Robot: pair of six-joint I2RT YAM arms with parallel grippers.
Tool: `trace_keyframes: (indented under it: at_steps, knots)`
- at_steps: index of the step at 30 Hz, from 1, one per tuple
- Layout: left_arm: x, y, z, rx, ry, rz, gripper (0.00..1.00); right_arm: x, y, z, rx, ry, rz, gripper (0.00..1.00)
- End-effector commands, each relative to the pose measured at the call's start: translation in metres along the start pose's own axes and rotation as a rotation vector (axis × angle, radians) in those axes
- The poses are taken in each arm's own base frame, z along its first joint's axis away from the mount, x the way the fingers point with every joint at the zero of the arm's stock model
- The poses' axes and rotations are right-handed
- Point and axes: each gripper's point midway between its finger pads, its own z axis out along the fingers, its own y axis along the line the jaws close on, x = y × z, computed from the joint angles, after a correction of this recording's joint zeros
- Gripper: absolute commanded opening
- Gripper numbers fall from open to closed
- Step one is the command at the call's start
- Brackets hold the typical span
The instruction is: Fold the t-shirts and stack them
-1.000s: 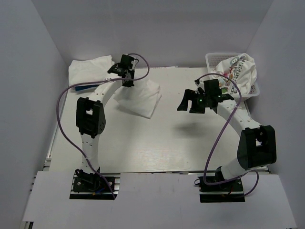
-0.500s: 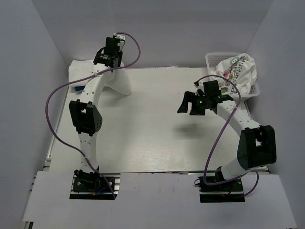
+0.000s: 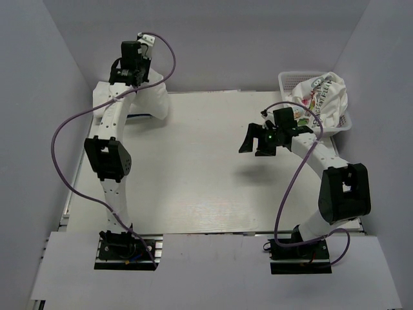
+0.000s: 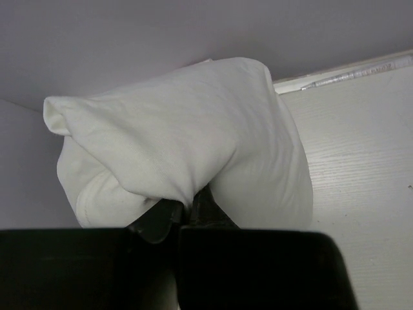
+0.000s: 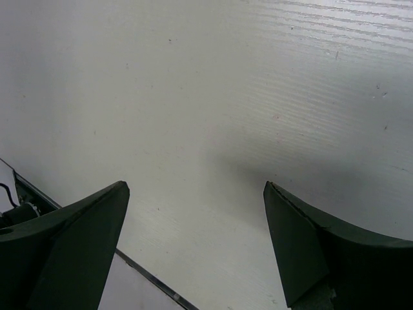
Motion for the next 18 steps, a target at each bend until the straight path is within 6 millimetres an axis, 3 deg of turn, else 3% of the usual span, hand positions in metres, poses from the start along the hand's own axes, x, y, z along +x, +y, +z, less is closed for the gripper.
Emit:
trace_keyframes:
  at_steps: [1,5,12,16,18]
  knots:
    - [-0.070,0.040,-0.041,-0.027,-0.222,-0.031,0.00,-0.015,0.011,-0.003,-0.028,-0.014,-0.009,0.90]
    - [-0.071,0.063,-0.035,-0.044,-0.249,-0.071,0.00,-0.018,0.013,0.001,-0.032,-0.004,0.005,0.90]
    - [-0.047,0.098,-0.004,-0.016,-0.254,-0.124,0.00,-0.026,0.013,0.010,-0.035,0.005,0.030,0.90]
    - [-0.010,0.107,0.028,0.028,-0.206,-0.138,0.00,-0.032,0.013,0.011,-0.026,0.010,0.030,0.90]
    - [0.005,0.121,0.039,0.012,-0.194,-0.139,0.00,-0.032,0.010,0.013,-0.012,0.019,0.037,0.90]
